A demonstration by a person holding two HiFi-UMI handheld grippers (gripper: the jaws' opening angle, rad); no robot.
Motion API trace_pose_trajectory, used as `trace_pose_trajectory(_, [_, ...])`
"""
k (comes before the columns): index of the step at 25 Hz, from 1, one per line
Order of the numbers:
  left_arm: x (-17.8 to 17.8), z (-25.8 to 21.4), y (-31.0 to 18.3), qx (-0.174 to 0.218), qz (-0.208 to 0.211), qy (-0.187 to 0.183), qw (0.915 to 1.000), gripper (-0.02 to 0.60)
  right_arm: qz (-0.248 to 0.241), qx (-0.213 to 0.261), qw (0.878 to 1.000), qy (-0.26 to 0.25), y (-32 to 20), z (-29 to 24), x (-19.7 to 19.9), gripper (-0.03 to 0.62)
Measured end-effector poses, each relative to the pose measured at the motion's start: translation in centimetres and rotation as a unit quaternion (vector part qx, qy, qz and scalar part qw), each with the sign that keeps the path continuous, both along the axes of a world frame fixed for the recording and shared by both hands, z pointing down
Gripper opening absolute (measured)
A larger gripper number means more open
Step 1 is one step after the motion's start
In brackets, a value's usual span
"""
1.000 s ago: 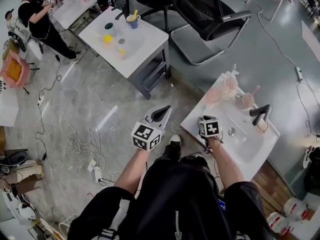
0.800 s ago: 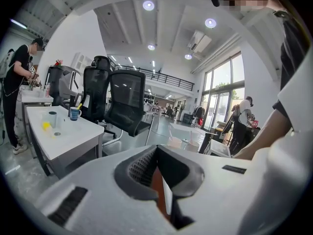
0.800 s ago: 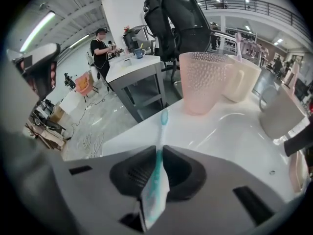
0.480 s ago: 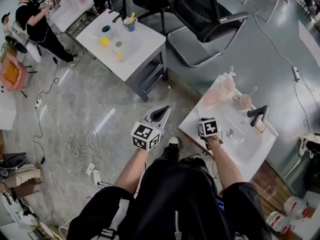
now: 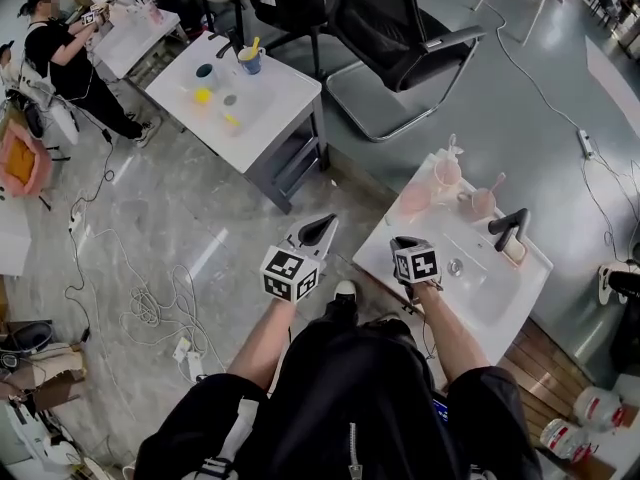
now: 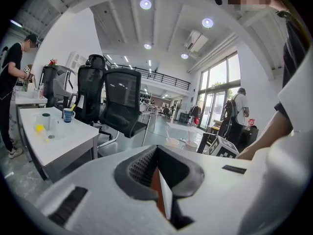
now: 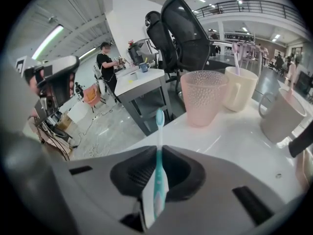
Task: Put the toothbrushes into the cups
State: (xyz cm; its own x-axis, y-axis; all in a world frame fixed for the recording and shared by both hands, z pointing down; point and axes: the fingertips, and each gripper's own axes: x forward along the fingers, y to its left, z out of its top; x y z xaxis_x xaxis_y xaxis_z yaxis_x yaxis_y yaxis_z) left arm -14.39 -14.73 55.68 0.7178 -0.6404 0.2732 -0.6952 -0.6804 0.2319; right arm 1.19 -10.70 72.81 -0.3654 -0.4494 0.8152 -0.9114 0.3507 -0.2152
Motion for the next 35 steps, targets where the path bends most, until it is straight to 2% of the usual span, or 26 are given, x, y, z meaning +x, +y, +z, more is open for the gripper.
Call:
trace_pose_trajectory(8, [1.8, -0.5, 0.3, 0.006, 0.019, 0.002, 0.9998, 0.0, 0.003, 0.065, 0.996, -0.058, -0.4, -4.2, -0.5, 0.042])
trace_pose_trajectory(12, [2.6, -0.8, 0.0, 0.009, 0.026, 0.003, 0.9996, 0.0, 0.0, 0.113, 0.99, -0.084, -1.7, -7.4, -0.4, 0.043])
trace_pose_trajectory(16, [3.1, -1.0, 0.0, 0.01, 0.031, 0.004, 0.9995, 0.0, -0.005, 0.173, 0.978, -0.117, -3.3, -11.8, -0.1, 0.043])
trace_pose_trajectory(24, [3.4, -0.8, -0.4, 0.005, 0.028, 0.005, 0.9996, 0.0, -0.005, 0.282, 0.945, -0.164, -6.9, -19.3, 1.8, 0.043])
trace_pose_trajectory(28, [3.2, -0.8, -0.6, 0.005, 0.024, 0.004, 0.9997, 0.0, 0.017, 0.3, 0.938, -0.172, -9.1, -20.4, 3.2, 0.043])
trace_pose_trajectory(35, [2.0, -0.5, -1.8, -0.002, 0.005, 0.002, 1.0, 0.0, 0.067, 0.31, 0.935, -0.157, -13.3, -19.5, 5.7, 0.043])
